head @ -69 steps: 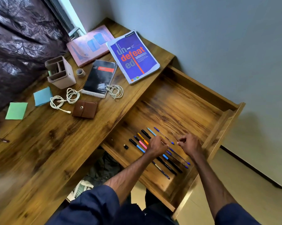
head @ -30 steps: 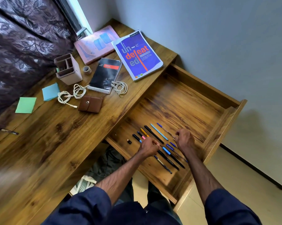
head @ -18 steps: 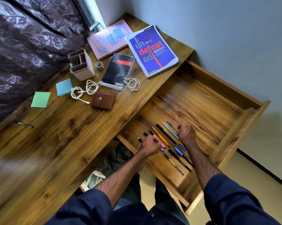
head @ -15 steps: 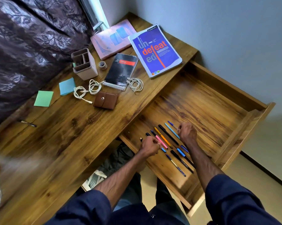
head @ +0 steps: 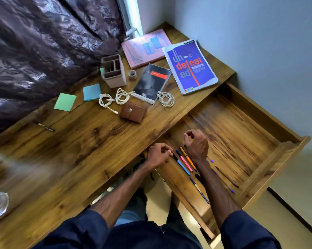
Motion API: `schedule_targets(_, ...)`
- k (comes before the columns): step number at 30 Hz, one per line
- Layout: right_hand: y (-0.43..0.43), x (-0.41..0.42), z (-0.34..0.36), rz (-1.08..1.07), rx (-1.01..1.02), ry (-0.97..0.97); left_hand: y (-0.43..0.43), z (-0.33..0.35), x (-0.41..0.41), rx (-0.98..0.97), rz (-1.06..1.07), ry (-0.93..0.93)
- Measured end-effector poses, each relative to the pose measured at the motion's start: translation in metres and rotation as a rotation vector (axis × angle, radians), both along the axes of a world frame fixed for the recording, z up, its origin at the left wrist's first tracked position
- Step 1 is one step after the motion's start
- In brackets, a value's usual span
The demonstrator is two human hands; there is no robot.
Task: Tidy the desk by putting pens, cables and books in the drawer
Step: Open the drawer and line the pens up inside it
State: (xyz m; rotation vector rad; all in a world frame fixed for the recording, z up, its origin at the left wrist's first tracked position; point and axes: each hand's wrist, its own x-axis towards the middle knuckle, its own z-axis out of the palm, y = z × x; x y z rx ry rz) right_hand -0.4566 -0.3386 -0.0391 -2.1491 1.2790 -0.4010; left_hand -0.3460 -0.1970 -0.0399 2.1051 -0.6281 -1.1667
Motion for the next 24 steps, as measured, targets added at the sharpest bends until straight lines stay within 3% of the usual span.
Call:
schedule_targets(4, 0.047, 0.071, 0.033, 0.146, -0.035, -0.165, 0.036, 0.032, 0.055, -0.098, 0.111, -0.112)
schedule_targets(9, 0.118, 0.172, 0.045, 0.411, 0.029, -0.199, 0.105, 0.034, 0.143, -0.093, 0.284, -0.194)
schedule_targets(18, 0.246, 0.317, 0.029, 0.829, 0.079, 0.134, 0.276, -0.003, 0.269, 0.091, 0.691, -0.333)
schedule_targets(24, 0.289, 0.360, 0.018, 0.951, 0.079, 0.177, 0.325, -0.009, 0.325, 0.193, 0.660, -0.499)
